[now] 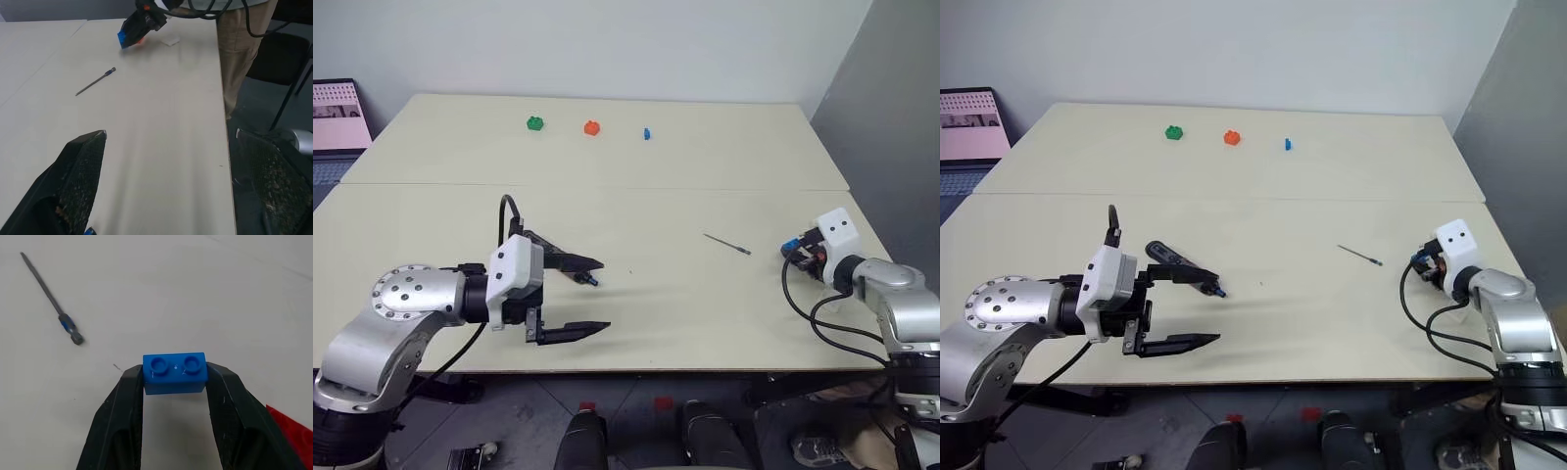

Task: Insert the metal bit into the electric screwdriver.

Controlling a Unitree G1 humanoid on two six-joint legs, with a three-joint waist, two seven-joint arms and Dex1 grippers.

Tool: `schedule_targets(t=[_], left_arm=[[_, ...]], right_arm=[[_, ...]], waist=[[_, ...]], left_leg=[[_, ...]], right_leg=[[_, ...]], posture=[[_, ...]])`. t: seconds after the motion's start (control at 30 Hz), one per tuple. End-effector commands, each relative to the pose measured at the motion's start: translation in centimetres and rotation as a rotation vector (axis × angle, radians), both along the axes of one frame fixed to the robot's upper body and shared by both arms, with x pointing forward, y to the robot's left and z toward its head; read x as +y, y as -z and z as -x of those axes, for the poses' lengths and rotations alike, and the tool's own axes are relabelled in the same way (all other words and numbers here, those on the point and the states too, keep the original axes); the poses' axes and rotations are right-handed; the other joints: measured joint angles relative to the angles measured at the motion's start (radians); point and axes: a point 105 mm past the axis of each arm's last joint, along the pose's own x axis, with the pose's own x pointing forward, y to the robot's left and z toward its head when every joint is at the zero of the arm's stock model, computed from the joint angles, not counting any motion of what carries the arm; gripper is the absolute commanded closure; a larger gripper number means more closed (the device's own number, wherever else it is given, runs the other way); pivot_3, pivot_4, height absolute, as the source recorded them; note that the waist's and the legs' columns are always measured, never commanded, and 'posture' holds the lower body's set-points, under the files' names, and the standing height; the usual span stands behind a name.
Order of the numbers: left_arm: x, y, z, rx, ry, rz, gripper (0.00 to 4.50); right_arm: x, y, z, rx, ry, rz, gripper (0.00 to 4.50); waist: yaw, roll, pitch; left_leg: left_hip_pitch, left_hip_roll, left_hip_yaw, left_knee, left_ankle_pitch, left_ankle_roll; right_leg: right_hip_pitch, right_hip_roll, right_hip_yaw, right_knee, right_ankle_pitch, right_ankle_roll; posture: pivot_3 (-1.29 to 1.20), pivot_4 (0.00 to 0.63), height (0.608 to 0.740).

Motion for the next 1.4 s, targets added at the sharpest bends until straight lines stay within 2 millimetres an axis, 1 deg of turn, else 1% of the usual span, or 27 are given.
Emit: schedule_targets(t=[0.03,0.07,0.13,0.23,0.3,0.37,0.67,0.77,0.9,1.03,1.13,1.27,1.33,1.4], left_arm=[[-0.2,-0.7,0.1,-0.037,0.012,0.002,0.00],[-0.2,-0.7,0.0,-0.038,0.010,0.001,0.00],[-0.1,-0.8,0.0,-0.040,0.005,0.000,0.00],[0.0,-1.0,0.0,-0.043,-0.003,0.004,0.00],[0.0,-1.1,0.0,-0.046,-0.009,0.011,0.00],[0.0,-1.2,-0.1,-0.049,-0.014,0.018,0.00],[0.0,-1.6,-0.5,-0.059,-0.028,0.039,0.00],[0.1,-1.7,-0.7,-0.066,-0.038,0.045,0.00],[0.3,-1.7,-1.4,-0.060,-0.089,0.054,0.00],[1.0,-1.4,-1.9,-0.052,-0.158,0.018,0.00],[2.0,-1.3,-2.0,-0.055,-0.198,-0.007,0.00],[3.7,-1.2,-1.9,-0.090,-0.237,-0.083,0.00],[4.8,-0.9,-1.9,-0.099,-0.256,-0.120,0.00],[6.0,-0.5,-2.0,-0.099,-0.287,-0.164,0.00]], right_arm=[[-0.3,-1.6,-0.8,-0.070,0.020,-0.010,2.36],[-0.3,-1.6,-0.9,-0.072,0.021,-0.015,2.19],[-0.2,-1.7,-1.1,-0.077,0.021,-0.017,1.59],[-0.3,-1.9,-1.2,-0.088,0.020,-0.021,0.93],[-0.3,-2.3,-1.3,-0.105,0.017,-0.029,0.35],[-0.4,-2.6,-1.3,-0.121,0.015,-0.033,0.08],[-0.8,-3.7,-1.1,-0.171,0.014,-0.032,0.08],[-0.3,-4.0,-0.6,-0.178,-0.029,-0.034,0.08],[-0.4,-4.1,0.4,-0.158,-0.064,0.008,0.08],[-0.5,-4.9,1.5,-0.156,-0.127,0.053,0.08],[0.3,-5.7,2.7,-0.166,-0.235,0.097,0.08],[2.3,-7.0,4.9,-0.168,-0.436,0.137,0.08],[3.5,-7.5,5.9,-0.147,-0.528,0.122,0.08],[5.1,-8.2,7.3,-0.126,-0.644,0.106,0.08]], waist=[[0.000,0.000,0.000],[0.000,0.000,0.000],[0.000,0.000,0.000],[0.000,0.000,0.000],[0.000,0.000,0.000],[0.000,0.000,0.000],[0.001,0.000,0.000],[0.001,0.000,0.000],[0.001,0.000,0.000],[0.002,0.000,0.000],[0.002,0.001,0.000],[0.001,0.002,0.001],[0.001,0.002,0.001],[0.001,0.002,0.001]], left_leg=[[0.000,0.000,0.000,0.000,0.000,0.000],[0.000,0.000,0.000,0.000,0.000,0.000],[0.000,0.000,0.000,0.000,0.000,0.000],[0.000,0.000,0.000,0.000,0.000,0.000],[0.000,0.000,0.000,0.000,0.000,0.000],[0.000,0.000,0.000,0.000,0.000,0.000],[0.000,0.000,0.000,0.000,0.000,0.000],[0.000,0.000,0.000,0.000,0.000,0.000],[0.000,0.000,0.000,0.000,0.000,0.000],[0.000,0.000,0.000,0.000,0.000,0.000],[0.000,0.000,0.000,0.000,0.000,0.000],[0.001,0.000,0.000,0.000,0.000,0.000],[0.001,0.000,0.000,0.000,0.000,0.000],[0.001,0.000,0.000,0.000,0.000,0.000]], right_leg=[[0.000,0.000,0.000,0.000,0.000,0.000],[0.000,0.000,0.000,0.000,0.000,0.000],[0.000,0.000,0.000,0.000,0.000,0.000],[0.000,0.000,0.000,0.000,0.000,0.000],[0.000,0.000,0.000,0.000,0.000,0.000],[0.000,0.000,0.000,0.000,0.000,0.000],[0.001,0.000,0.000,0.000,0.000,0.000],[0.001,0.000,0.000,0.000,0.000,0.000],[0.001,0.000,0.000,0.000,0.000,0.000],[0.001,0.000,0.000,0.000,0.000,0.000],[0.001,0.000,0.000,0.000,0.000,0.000],[0.001,0.000,0.000,0.000,0.000,0.001],[0.000,0.000,0.000,0.000,0.000,0.001],[0.001,0.000,0.000,0.000,0.000,0.001]], posture=[[0.00,0.150,0.740],[0.00,0.150,0.740],[0.00,0.150,0.740],[0.00,0.150,0.740],[0.00,0.150,0.740],[0.00,0.150,0.740],[0.00,0.150,0.740],[0.00,0.150,0.740],[0.00,0.150,0.740],[0.00,0.150,0.740],[0.00,0.150,0.740],[0.00,0.150,0.740],[0.00,0.150,0.740],[0.00,0.150,0.740]])
